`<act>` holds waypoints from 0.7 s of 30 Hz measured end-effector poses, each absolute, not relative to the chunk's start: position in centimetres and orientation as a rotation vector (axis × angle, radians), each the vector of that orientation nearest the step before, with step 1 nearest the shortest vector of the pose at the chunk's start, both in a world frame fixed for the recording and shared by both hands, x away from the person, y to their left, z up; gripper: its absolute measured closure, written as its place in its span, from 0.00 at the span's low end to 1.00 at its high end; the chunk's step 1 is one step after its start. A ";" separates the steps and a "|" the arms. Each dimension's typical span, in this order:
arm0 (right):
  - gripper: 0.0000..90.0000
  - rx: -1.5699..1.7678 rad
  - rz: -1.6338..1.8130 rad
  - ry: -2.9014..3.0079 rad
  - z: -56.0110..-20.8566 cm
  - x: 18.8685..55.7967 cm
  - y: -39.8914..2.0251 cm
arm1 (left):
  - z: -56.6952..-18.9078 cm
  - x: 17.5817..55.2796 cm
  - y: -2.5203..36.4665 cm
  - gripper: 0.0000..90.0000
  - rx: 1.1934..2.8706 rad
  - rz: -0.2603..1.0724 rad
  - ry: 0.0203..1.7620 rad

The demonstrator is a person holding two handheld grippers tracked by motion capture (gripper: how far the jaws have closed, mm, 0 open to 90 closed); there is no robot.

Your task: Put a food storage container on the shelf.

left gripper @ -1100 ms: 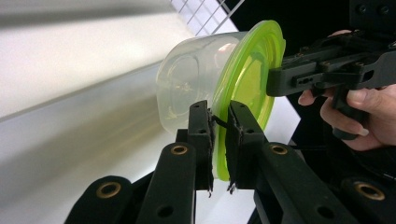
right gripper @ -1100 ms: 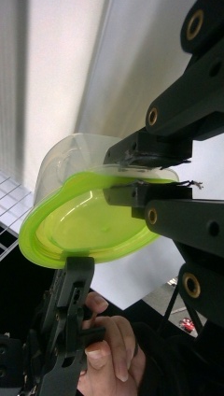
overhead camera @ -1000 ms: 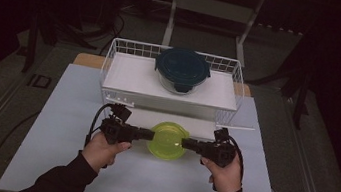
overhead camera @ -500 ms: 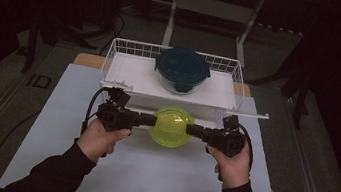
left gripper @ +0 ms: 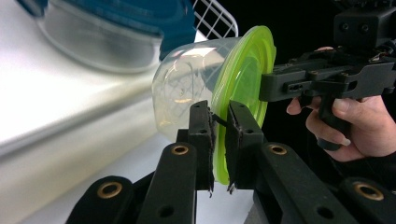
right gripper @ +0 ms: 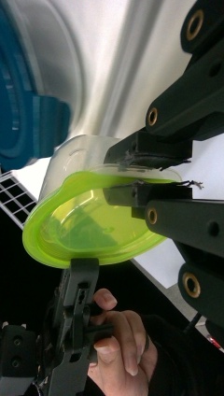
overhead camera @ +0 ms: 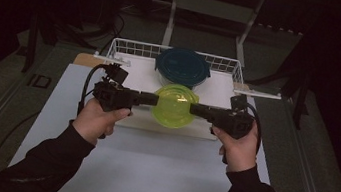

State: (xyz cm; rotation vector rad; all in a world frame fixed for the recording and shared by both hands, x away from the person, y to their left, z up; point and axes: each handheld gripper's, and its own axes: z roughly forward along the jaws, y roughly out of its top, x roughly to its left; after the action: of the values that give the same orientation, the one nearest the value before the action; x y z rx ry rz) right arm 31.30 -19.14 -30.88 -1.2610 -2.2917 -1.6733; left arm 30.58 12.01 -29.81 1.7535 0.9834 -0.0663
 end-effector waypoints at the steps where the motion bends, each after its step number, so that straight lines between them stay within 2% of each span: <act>1: 0.90 -1.263 -1.678 -2.291 -30.6 31.4 -19.1 | -29.5 30.7 12.0 0.90 1.756 -0.058 0.977; 21: 0.90 -1.298 -1.738 -2.292 -26.6 35.4 -18.8 | -25.7 34.8 11.9 0.90 1.720 -0.012 0.981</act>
State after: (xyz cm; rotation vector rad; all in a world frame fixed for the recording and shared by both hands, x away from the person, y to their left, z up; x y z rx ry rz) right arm 35.37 -18.80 -26.57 -1.2982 -2.2920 -1.7381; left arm 34.78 11.89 -25.69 1.7198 0.9811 -0.0120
